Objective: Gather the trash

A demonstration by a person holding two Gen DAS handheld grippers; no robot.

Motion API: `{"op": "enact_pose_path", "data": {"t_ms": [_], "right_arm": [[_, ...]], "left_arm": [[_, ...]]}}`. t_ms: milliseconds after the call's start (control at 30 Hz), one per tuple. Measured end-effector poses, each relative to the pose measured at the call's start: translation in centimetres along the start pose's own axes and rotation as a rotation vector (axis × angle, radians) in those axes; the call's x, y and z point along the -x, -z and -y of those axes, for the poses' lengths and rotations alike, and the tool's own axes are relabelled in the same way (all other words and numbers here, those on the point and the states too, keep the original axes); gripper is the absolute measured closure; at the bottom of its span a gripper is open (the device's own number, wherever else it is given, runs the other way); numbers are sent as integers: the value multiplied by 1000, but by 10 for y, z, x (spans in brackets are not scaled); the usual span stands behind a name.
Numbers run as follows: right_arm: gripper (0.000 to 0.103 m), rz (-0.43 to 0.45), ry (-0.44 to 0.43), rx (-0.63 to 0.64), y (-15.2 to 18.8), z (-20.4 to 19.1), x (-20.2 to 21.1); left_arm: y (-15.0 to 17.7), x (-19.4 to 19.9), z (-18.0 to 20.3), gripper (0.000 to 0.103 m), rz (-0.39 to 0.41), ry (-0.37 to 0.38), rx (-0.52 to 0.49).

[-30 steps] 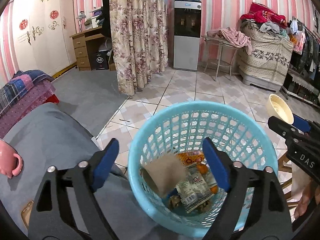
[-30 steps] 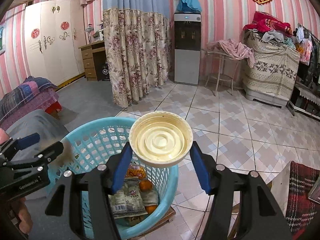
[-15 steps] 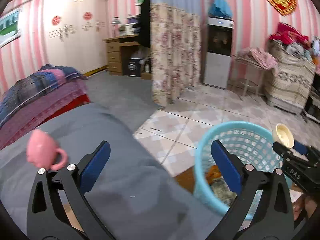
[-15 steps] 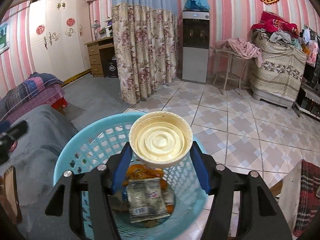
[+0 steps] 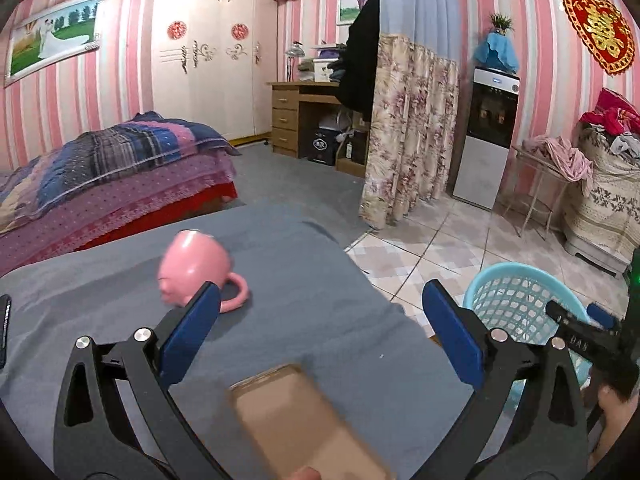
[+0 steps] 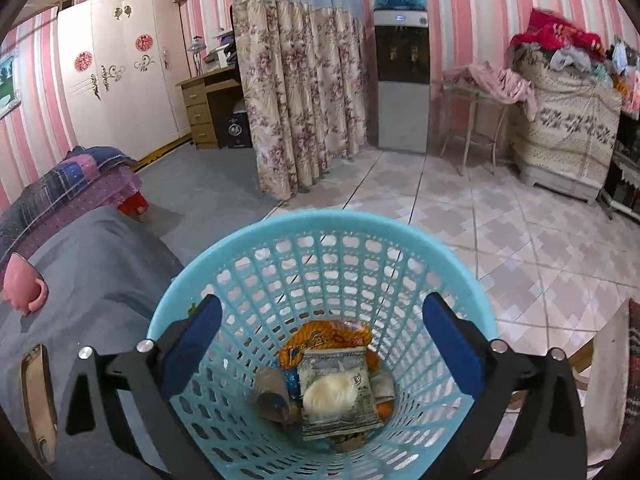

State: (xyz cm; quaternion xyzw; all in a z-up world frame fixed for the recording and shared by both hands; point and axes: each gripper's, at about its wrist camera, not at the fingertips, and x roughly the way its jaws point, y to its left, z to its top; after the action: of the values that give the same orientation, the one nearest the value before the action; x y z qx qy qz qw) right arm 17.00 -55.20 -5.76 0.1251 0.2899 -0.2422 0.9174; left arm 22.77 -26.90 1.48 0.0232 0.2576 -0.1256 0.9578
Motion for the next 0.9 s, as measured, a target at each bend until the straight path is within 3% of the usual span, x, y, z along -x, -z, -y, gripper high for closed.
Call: {"op": "enact_pose_path", "data": {"t_ms": [267,533,900], "right_arm": [[4,55,-8,90,6,-34,46],[4,122,-92,127,10,-69,105],[4,132,-172,133,50,-113,173]], "left_arm": [[21,47,-26,5,2,-55,6],[35,103,-63,5,35,-93,26],[61,157,-113,5,52,-142,45]]}}
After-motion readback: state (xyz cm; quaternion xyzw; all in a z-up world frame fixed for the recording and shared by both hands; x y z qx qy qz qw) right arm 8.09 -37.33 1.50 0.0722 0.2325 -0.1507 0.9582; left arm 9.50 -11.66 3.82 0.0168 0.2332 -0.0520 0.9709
